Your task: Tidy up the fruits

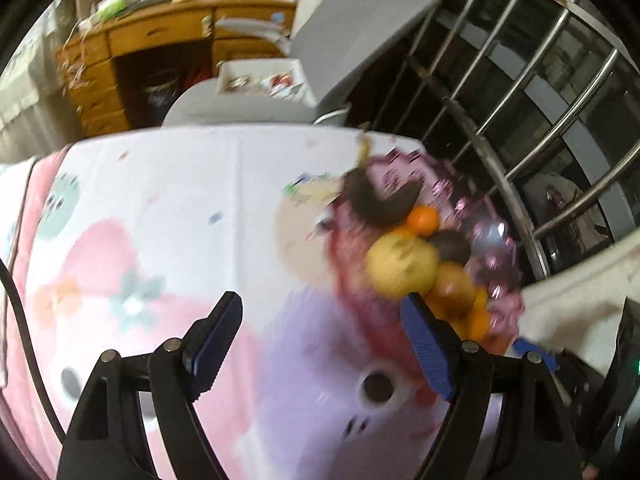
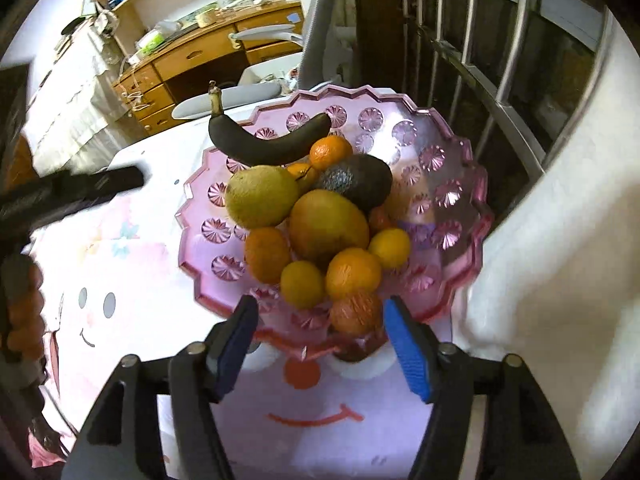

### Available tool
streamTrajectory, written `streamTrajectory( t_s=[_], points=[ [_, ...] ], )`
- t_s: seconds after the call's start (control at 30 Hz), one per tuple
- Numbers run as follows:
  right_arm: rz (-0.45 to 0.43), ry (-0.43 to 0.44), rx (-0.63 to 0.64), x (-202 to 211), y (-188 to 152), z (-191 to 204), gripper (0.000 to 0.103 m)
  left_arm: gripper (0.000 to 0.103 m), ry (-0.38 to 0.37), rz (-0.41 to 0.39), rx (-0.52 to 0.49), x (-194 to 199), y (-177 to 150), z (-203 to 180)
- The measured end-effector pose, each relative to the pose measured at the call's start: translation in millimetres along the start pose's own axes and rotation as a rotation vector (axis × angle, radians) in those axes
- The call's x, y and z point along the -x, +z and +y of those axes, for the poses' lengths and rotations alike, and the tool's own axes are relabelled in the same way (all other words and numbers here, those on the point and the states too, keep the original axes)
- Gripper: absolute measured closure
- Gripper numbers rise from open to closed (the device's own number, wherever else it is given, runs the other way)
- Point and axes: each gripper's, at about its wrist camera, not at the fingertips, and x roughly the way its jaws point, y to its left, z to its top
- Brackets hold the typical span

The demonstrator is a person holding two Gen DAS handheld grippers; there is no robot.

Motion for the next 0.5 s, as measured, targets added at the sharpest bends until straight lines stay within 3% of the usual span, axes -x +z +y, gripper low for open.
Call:
streamTrajectory(
  t_s=[0.17, 0.3, 0.5],
  points=[
    [0.038, -0.014, -0.107, 6, -28, 20, 0.030, 0.021, 0.036, 0.037, 0.041, 35, -43, 60],
    [0.065, -0.002, -0.213, 10, -61, 42, 0.027, 0.021, -0.005, 0.062, 0.080, 63, -80, 100],
    [0.134, 0.025, -0.218, 20, -106, 92, 0.026, 0.021, 0.000, 0.084, 0.078, 108, -124, 135]
  ],
)
